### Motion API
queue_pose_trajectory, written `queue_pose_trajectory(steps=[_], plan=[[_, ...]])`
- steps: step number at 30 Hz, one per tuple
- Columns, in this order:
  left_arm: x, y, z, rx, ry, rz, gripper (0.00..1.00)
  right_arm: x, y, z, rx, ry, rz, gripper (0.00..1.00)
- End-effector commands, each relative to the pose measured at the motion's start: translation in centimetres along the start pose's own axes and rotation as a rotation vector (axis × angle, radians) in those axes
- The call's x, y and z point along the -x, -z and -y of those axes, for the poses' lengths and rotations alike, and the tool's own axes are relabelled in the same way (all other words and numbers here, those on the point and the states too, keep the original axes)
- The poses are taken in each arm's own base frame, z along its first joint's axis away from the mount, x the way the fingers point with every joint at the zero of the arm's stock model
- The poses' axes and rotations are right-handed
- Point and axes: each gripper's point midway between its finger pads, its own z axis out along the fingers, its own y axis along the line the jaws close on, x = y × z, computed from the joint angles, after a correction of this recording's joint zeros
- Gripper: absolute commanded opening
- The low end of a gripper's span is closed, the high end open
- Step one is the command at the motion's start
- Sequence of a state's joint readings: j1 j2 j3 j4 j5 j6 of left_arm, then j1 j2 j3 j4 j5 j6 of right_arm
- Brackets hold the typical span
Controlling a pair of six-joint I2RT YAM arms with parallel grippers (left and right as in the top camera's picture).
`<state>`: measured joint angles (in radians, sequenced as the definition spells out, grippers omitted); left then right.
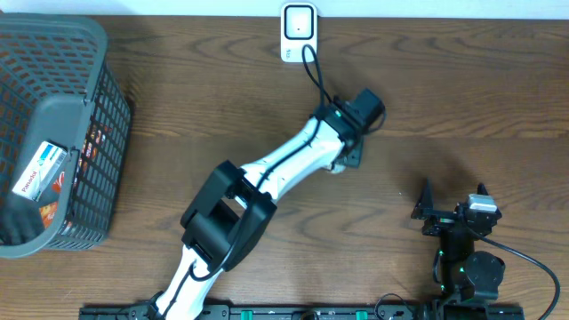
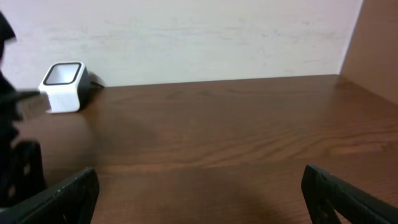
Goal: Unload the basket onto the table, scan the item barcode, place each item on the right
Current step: 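Lift bottle out with left gripper and place it on table center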
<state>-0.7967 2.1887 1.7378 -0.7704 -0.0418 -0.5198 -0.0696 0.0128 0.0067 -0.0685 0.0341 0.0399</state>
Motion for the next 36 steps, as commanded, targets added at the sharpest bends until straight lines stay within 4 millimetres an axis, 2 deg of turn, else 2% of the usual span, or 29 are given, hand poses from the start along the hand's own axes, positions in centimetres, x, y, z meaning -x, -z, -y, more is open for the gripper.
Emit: queue_pose_trajectory(steps=[1,4,6,8,10,12,14,16,17,18,20,22,25,27,29,31,33,36], plan=[[-1.1,-0.9,-0.7,0.066,0.030,0.015,0.66,0.0,0.0,-0.1,0.004,0.012,0.002,0.99],[-1.7,-1.1,-0.5,0.079,0.014,0.016,0.73,0.0,0.0,-0.1,0.004,0.012,0.002,0.99],[-1.5,-0.7,-0.5,0.078,0.011,0.024,0.84,0.0,0.0,-0.1,0.004,0.012,0.002,0.99],[-0.9,0.3,-0.3,0.060,0.000,0.041,0.94,0.0,0.0,-0.1,0.004,0.012,0.002,0.99],[0.0,2.5,0.2,0.032,-0.007,0.075,0.98,0.0,0.0,-0.1,0.004,0.012,0.002,0.99],[1.1,5.8,0.6,-0.007,-0.027,0.126,0.99,0.0,0.0,-0.1,0.004,0.012,0.002,0.99],[2.5,10.3,1.0,-0.052,-0.058,0.201,0.99,0.0,0.0,-0.1,0.004,0.012,0.002,0.99],[4.4,16.4,0.5,-0.099,-0.087,0.317,1.00,0.0,0.0,-0.1,0.004,0.012,0.002,0.99],[5.3,19.6,-0.5,-0.104,-0.080,0.380,1.00,0.0,0.0,-0.1,0.004,0.012,0.002,0.99],[6.2,22.8,-2.1,-0.097,-0.056,0.447,1.00,0.0,0.0,-0.1,0.004,0.012,0.002,0.99],[7.5,29.1,-6.8,-0.057,0.013,0.575,1.00,0.0,0.0,-0.1,0.004,0.012,0.002,0.99],[7.8,35.1,-13.5,-0.003,0.136,0.685,1.00,0.0,0.0,-0.1,0.004,0.012,0.002,0.99],[5.8,41.6,-24.4,0.121,0.369,0.795,1.00,0.0,0.0,-0.1,0.004,0.012,0.002,0.99],[2.9,44.6,-31.7,0.229,0.552,0.848,1.00,0.0,0.0,-0.1,0.004,0.012,0.002,0.99],[0.0,46.2,-37.3,0.318,0.709,0.867,1.00,0.0,0.0,-0.1,0.004,0.012,0.002,0.99],[-2.7,46.5,-41.7,0.353,0.845,0.851,1.00,0.0,0.0,-0.1,0.004,0.012,0.002,0.99],[-4.7,45.5,-44.9,0.348,0.951,0.803,1.00,0.0,0.0,-0.1,0.004,0.012,0.002,0.99],[-6.8,42.2,-48.6,0.312,1.102,0.689,1.00,0.0,0.0,-0.1,0.004,0.012,0.002,0.99]])
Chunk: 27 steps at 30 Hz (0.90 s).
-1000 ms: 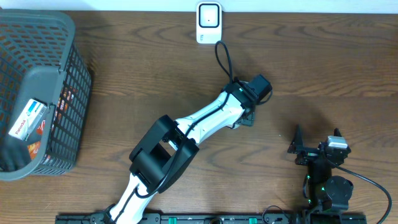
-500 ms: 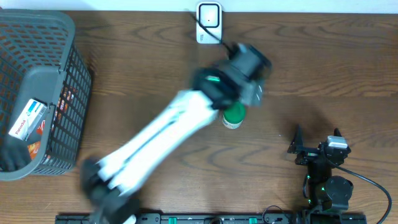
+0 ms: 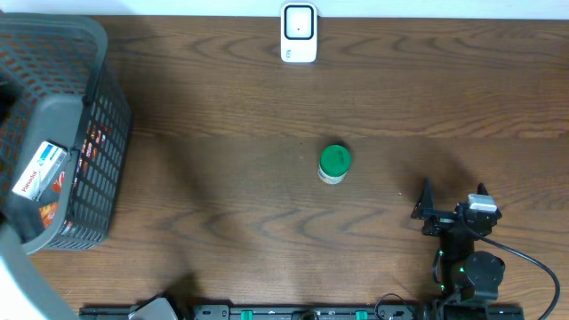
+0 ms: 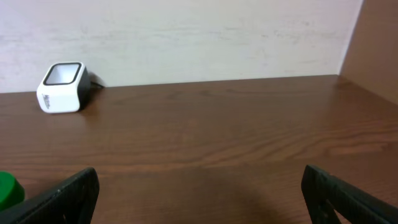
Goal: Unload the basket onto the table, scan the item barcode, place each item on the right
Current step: 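Lift bottle out with left gripper and place it on table center, then reach left gripper into basket and grasp red candy bar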
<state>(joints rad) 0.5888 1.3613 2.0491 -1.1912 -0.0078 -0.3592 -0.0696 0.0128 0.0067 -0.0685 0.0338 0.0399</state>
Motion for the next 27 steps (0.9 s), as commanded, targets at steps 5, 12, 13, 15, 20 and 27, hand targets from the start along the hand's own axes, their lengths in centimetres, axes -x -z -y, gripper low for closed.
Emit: queue_pose_trajectory(steps=[5,12,13,15,20,27], plan=[[-6.2,-11.1,-4.9,0.144,0.099,-0.394,1.00,0.0,0.0,-0.1,0.004,0.012,0.002,0.99],[-11.3,-18.6,-7.3,0.193,-0.160,-0.618,1.00,0.0,0.0,-0.1,0.004,0.012,0.002,0.99],[-11.9,-19.2,-7.5,0.190,-0.183,-0.638,1.00,0.0,0.0,-0.1,0.004,0.012,0.002,0.99],[-13.5,-20.7,-7.5,0.154,-0.232,-0.693,0.99,0.0,0.0,-0.1,0.004,0.012,0.002,0.99],[-17.8,-23.2,-6.7,0.023,-0.369,-0.792,0.99,0.0,0.0,-0.1,0.004,0.012,0.002,0.99],[-23.2,-25.9,-8.1,-0.003,-0.434,-0.836,0.99,0.0,0.0,-0.1,0.004,0.012,0.002,0.99]])
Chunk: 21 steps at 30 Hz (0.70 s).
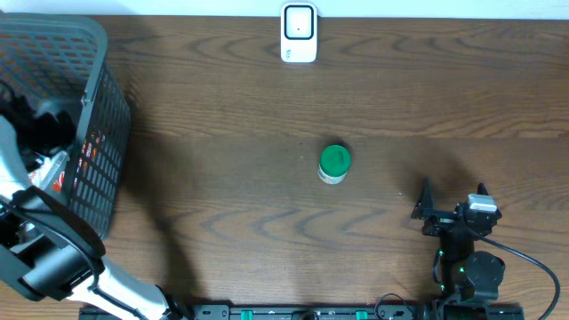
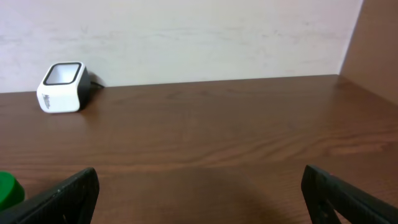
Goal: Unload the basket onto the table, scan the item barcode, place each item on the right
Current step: 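Reach left gripper into basket and grasp red candy bar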
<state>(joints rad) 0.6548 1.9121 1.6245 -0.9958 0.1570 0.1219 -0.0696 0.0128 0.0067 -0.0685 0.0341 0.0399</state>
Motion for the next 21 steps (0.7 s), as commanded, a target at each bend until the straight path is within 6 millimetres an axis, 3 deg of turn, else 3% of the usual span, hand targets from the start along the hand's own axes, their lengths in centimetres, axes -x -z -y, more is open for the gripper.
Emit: queue_pose_trajectory(steps=[1,9,21], plan=[[-1.5,-2.6,0.2,-0.015,-0.059,-0.038,0.99,0.0,0.0,-0.1,0.004,0.012,0.002,0.99],[-2.0,-5.9,-0.1,-0.009,-0.075,-0.001,0.99,0.0,0.0,-0.1,0.004,0.012,0.002,0.99],[-1.2,-8.4,-0.4,-0.004,-0.105,0.041,0.99,0.0,0.0,-0.1,0.004,0.012,0.002,0.99]])
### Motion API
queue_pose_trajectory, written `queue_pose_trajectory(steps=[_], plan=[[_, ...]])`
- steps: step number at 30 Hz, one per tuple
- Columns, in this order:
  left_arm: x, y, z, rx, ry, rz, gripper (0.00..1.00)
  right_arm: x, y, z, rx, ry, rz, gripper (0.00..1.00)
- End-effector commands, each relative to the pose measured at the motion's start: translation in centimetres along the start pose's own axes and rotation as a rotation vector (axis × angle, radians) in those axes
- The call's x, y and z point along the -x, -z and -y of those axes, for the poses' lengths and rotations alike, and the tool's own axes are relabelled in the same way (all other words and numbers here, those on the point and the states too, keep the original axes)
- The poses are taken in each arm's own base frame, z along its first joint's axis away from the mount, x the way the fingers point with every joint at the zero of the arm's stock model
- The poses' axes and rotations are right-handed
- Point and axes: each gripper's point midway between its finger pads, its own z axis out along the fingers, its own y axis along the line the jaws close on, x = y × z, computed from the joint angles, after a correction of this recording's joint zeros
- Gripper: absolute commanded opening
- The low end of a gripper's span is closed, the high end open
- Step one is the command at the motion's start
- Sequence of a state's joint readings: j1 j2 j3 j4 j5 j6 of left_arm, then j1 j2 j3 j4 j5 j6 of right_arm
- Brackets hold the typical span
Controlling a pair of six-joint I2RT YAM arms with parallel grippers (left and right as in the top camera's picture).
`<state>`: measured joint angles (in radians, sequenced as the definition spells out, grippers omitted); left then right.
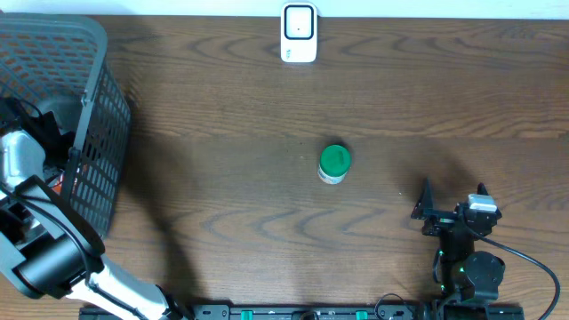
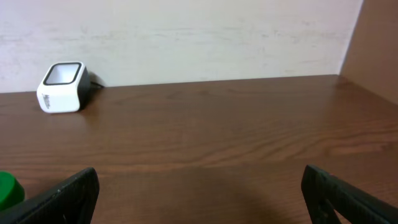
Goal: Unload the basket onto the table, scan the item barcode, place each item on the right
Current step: 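Reach left gripper into basket and grasp red candy bar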
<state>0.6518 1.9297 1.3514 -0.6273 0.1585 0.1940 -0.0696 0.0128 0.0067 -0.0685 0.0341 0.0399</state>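
A small jar with a green lid (image 1: 334,163) stands alone on the table's middle; its edge shows at the left border of the right wrist view (image 2: 7,190). The white barcode scanner (image 1: 300,33) sits at the far edge, facing up (image 2: 62,87). My left arm (image 1: 22,160) reaches into the grey basket (image 1: 93,133) at the left, with its gripper head dark and half hidden among the basket's contents. My right gripper (image 1: 452,209) rests open near the front right, with nothing between its fingers (image 2: 68,196).
The basket holds packaged goods, mostly covered by the left arm. A pale wall runs behind the scanner. The table's right side ends at a brown panel (image 2: 379,43). The scanner's cable runs off behind it.
The left arm has shifted a little inside the basket and now covers the red and white box that showed there. The jar, scanner and right gripper have not moved.
At first my left arm stretched across the table, its gripper over the middle spot. Then the arm was back at the left edge and the green-lidded jar stood bare on that spot. After that the arm was inside the basket, where it stays.
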Motion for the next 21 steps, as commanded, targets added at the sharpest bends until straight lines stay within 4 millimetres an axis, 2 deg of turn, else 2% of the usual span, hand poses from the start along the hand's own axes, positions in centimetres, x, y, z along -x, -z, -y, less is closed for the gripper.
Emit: queue_pose_trajectory(steps=[1,6,8,9,11,12,13,18,21], plan=[[-0.8,-1.7,0.1,-0.012,-0.022,-0.038,0.99,0.0,0.0,-0.1,0.004,0.012,0.002,0.99],[-1.7,-4.1,0.0,-0.018,-0.017,-0.082,1.00,0.0,0.0,-0.1,0.004,0.012,0.002,0.99],[-2.2,-4.9,0.0,-0.022,-0.014,-0.103,0.95,0.0,0.0,-0.1,0.004,0.012,0.002,0.99],[-2.3,-5.2,0.0,-0.022,-0.014,-0.110,0.89,0.0,0.0,-0.1,0.004,0.012,0.002,0.99],[-2.4,-5.5,0.0,-0.023,-0.011,-0.115,0.61,0.0,0.0,-0.1,0.004,0.012,0.002,0.99],[-2.4,-5.5,0.0,-0.023,-0.007,-0.113,0.51,0.0,0.0,-0.1,0.004,0.012,0.002,0.99],[-2.3,-5.4,-0.1,-0.021,-0.002,-0.110,0.47,0.0,0.0,-0.1,0.004,0.012,0.002,0.99],[-2.0,-4.6,0.0,-0.018,0.041,-0.099,0.46,0.0,0.0,-0.1,0.004,0.012,0.002,0.99],[-1.5,-3.3,0.1,-0.016,0.076,-0.086,0.46,0.0,0.0,-0.1,0.004,0.012,0.002,0.99]])
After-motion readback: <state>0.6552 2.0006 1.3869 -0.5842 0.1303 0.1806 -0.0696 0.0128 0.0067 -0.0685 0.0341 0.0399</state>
